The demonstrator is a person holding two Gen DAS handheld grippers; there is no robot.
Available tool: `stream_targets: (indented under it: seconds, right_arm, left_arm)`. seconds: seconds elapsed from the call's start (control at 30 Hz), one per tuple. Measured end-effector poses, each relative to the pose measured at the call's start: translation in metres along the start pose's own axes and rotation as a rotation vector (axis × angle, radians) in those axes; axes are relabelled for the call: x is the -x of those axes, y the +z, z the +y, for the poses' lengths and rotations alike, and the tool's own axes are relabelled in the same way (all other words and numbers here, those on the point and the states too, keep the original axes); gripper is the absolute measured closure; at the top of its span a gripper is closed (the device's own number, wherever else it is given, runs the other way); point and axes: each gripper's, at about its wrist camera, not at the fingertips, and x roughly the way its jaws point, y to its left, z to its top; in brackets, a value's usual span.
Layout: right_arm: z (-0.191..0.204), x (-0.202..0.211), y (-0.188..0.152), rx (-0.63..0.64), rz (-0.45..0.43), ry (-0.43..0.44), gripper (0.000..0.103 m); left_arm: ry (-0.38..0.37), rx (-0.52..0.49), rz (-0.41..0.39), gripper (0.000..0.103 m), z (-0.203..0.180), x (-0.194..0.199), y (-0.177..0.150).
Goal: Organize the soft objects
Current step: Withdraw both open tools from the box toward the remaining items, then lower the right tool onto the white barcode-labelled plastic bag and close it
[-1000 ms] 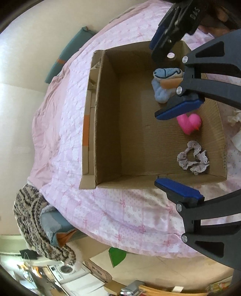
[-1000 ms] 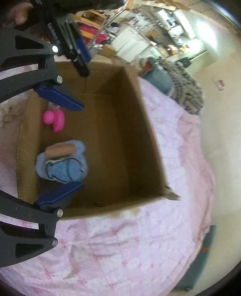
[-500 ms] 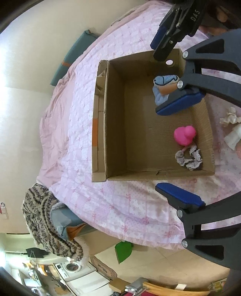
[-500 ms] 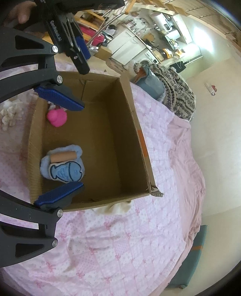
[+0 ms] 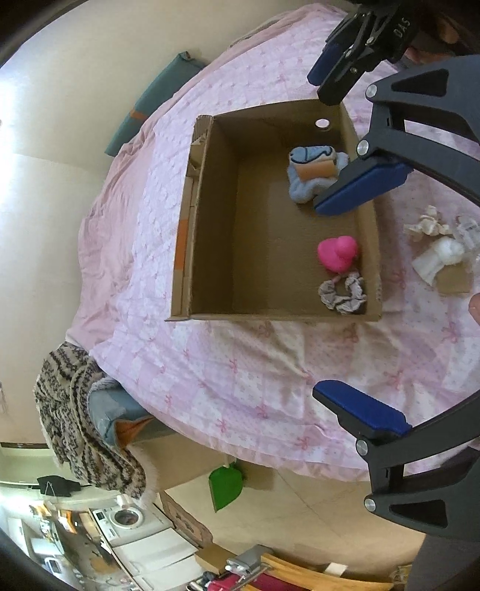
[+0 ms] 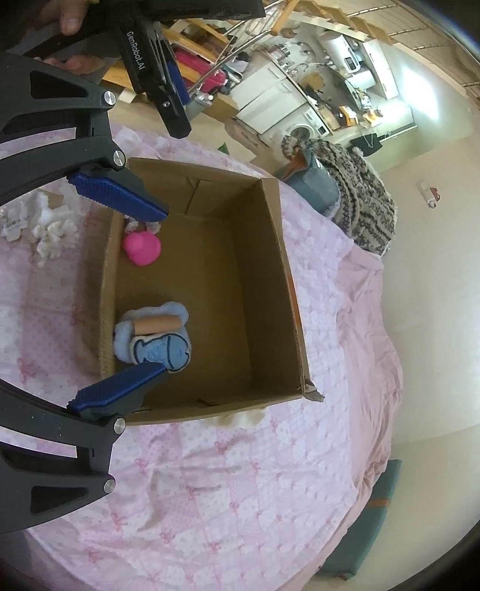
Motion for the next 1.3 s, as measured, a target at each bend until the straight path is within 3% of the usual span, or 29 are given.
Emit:
stream_targets:
  seconds: [0.23,0.6,0.87,0.97,1.17,1.3]
  right_arm:
    - [0.006,0.007,-0.012,-0.003,0.038,0.018,0.02]
    - [0.013,0.002,-0.036,-0.066,0.17,0.089,0.02]
    - [0.013,-0.017,-0.051,-0.087,0.274,0.075,0.02]
    - [0.01,-0.03,-0.058,-0.106,0.316,0.071,0.02]
    - [0.02,-0.062,-0.074,-0.059,0.463,0.061,0.02]
    - [0.041,-0.082,-0.096,0.009,0.604,0.129,0.02]
  left_arm:
    - [-0.006,0.013,0.057,0.013,0.005,0.008,-0.016]
    - [0.019,0.044,0.157,0.012,0.015,0.011,-0.041]
    - [0.073,0.076,0.193,0.005,0.031,-0.009,-0.052]
    - [0.044,0.123,0.23,0.005,0.04,-0.018,-0.056]
    - [0.081,0.164,0.259,0.005,0.049,-0.029,-0.056]
    - [0.091,0.176,0.289,0.005,0.052,-0.037,-0.057]
